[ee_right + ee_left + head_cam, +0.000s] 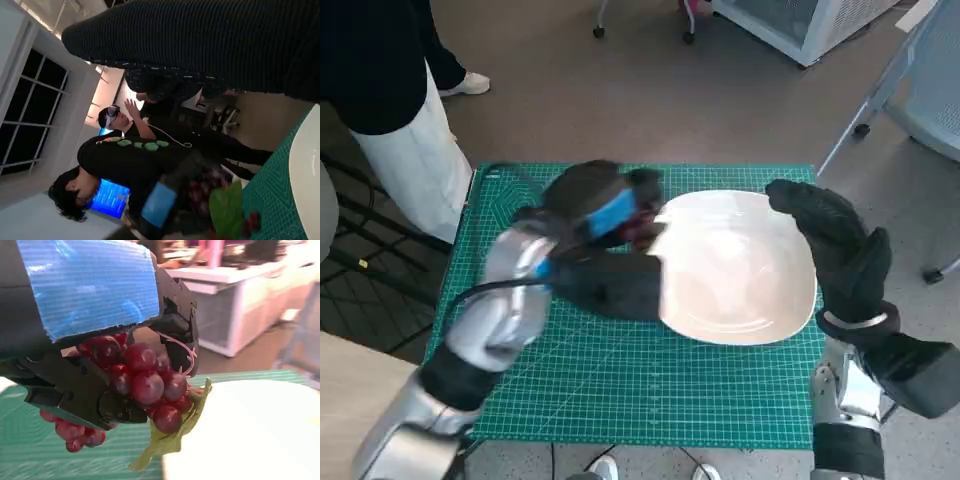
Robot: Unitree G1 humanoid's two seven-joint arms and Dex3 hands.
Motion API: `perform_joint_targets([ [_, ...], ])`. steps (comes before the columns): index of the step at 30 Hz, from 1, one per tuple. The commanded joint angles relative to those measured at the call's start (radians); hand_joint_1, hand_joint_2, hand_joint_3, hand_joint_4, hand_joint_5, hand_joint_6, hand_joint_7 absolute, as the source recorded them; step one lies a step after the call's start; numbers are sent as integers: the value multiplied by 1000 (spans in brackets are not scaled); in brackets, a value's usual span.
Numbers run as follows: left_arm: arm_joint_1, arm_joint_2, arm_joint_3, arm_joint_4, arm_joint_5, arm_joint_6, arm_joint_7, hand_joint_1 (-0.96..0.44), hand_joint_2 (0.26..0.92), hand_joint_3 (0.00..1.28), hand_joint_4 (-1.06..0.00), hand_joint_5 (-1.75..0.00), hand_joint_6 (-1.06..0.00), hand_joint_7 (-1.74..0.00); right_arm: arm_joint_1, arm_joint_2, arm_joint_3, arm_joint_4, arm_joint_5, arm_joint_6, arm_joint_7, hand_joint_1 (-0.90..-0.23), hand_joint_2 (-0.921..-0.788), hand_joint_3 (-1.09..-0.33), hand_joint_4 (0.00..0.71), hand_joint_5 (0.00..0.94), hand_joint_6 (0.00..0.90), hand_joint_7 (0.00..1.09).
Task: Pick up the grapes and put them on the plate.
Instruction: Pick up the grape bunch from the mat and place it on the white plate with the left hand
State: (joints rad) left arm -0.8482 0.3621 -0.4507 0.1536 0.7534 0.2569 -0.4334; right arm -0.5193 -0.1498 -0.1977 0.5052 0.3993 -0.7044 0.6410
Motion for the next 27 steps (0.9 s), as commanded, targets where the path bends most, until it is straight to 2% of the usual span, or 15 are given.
perform_joint_targets([
  [1,-84,-61,-38,65,17,-21,3,3,921,173,-544,-1336,-535,-1249,24,-5,-13,3,28,7,18,-521,-921,-617,175,2,-1,355],
  [6,-143,-110,-70,133,19,-59,15,5,921,178,-548,-1431,-545,-1133,37,-11,-24,-4,47,8,29,-523,-921,-609,176,3,-1,351],
  [10,-189,-150,-85,186,19,-77,15,3,921,176,-575,-1416,-523,-1139,44,-13,-33,-9,53,7,30,-525,-921,-601,178,3,-1,350],
  [17,-239,-201,-97,252,17,-116,32,2,920,174,-584,-1394,-515,-1162,54,-13,-45,-19,42,-4,15,-520,-921,-592,182,4,1,346],
  [27,-259,-229,-111,303,22,-147,37,1,921,185,-533,-1352,-517,-1256,63,-11,-52,-16,29,-24,-3,-523,-921,-579,188,6,13,336],
])
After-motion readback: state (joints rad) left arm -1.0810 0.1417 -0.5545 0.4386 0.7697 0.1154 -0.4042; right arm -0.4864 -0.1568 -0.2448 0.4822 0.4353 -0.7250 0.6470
